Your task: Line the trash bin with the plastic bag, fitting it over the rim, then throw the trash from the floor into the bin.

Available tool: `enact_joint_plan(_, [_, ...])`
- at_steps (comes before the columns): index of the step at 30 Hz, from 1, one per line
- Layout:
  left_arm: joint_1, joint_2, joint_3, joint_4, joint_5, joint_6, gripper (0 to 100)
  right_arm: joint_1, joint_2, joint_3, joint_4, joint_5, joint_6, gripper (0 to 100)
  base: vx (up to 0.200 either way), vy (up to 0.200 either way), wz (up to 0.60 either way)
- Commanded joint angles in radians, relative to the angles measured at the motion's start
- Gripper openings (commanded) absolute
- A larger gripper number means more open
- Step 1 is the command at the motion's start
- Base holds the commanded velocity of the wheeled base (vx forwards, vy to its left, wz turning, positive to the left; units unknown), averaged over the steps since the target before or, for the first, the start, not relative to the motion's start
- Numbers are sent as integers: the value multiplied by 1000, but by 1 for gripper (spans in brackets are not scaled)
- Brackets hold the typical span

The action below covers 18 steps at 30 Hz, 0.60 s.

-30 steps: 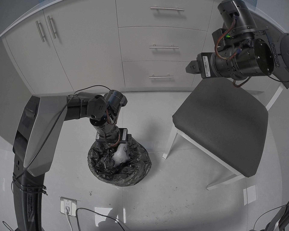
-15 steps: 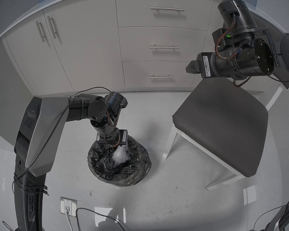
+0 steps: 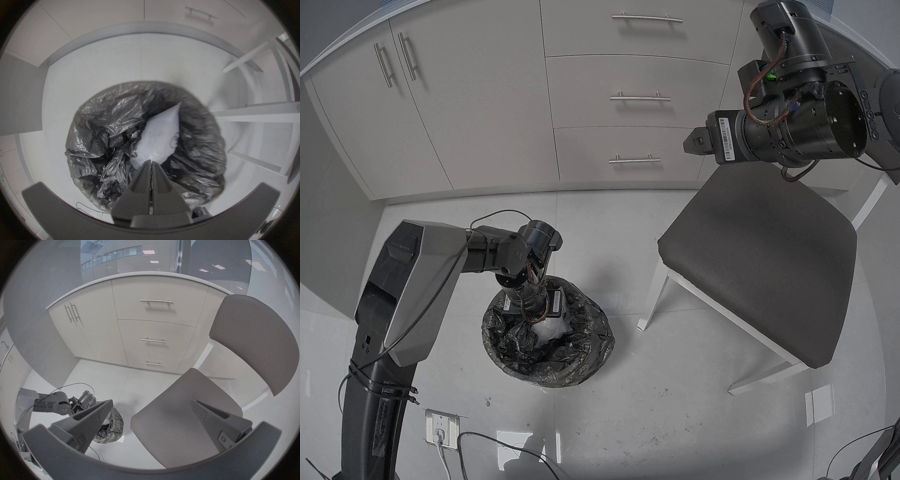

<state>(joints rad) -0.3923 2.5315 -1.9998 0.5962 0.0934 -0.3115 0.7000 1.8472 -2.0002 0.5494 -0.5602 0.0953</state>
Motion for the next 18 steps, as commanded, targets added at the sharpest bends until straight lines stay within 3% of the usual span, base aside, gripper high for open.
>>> enact_joint_plan(1, [32,116,0,-47,2,-1,0,-1,7,0,-2,2,1,100,0,0,0])
enact_joint_plan(18, [29,236,0,-170,2,-3,0,-1,6,0,-2,2,6,100,0,0,0])
